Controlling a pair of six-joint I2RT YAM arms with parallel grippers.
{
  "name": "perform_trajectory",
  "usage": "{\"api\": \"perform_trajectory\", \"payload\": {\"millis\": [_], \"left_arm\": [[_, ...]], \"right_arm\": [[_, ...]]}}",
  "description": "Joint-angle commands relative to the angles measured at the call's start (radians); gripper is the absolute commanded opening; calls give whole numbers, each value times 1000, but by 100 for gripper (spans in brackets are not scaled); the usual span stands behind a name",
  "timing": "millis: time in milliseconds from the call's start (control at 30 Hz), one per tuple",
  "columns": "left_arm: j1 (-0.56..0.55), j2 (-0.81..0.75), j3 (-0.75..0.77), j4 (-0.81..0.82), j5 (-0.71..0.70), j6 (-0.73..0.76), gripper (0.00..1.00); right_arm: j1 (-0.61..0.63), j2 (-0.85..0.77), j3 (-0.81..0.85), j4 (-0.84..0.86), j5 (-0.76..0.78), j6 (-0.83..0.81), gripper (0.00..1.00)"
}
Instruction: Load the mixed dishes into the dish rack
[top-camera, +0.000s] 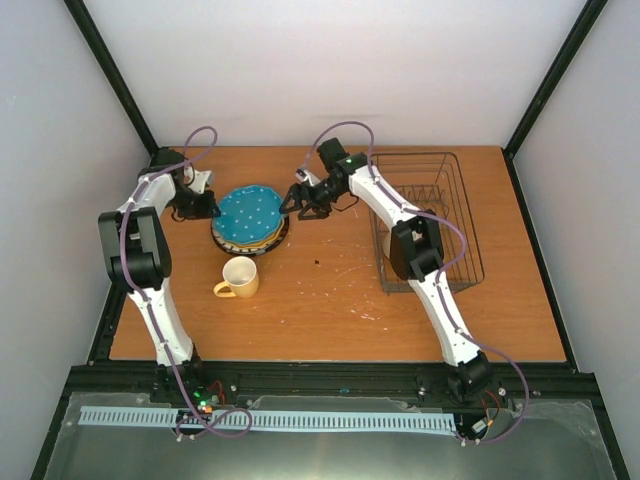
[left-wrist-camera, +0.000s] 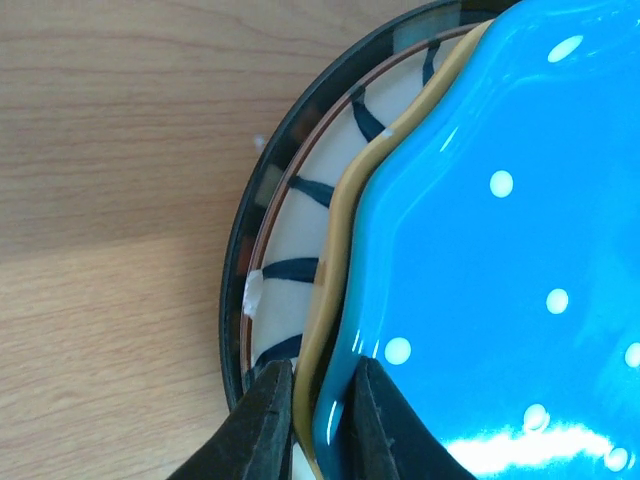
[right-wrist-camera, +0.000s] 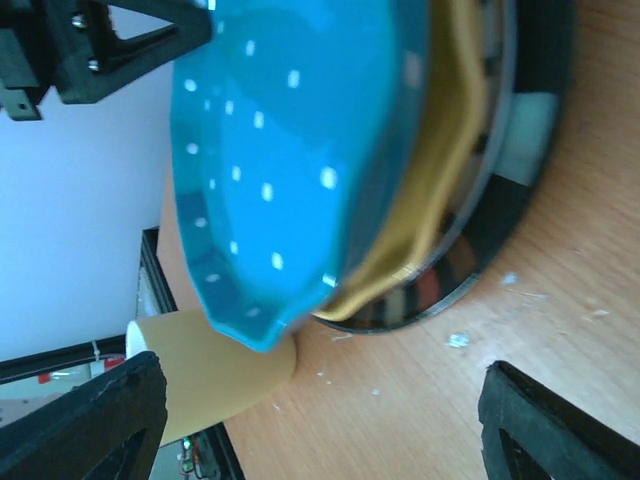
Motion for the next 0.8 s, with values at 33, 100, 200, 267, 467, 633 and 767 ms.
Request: {"api": "perform_trajectory", "payload": {"millis": [33, 100, 200, 267, 467, 633, 767], "left_arm": [[-57, -74, 21, 22, 42, 14, 1], [-58, -86, 8, 29, 45, 12, 1], [-58, -108, -15, 38, 46, 12, 1], [-58, -122, -32, 46, 48, 11, 1], [-58, -154, -80, 68, 69, 7, 1], [-58, -158, -81, 78, 83, 5, 1], [-58, -161, -81, 83, 84, 4, 1]], "right_arm": [[30, 3, 42, 79, -53, 55, 84], [37, 6, 39, 103, -47, 75, 84], [46, 21, 42, 126, -49, 96, 83], [53, 28, 43, 136, -53, 106, 82], [70, 47, 45, 170, -59, 131, 74], [79, 67, 44, 221, -101, 162, 68], [81, 76, 44, 238, -117, 176, 59]]}}
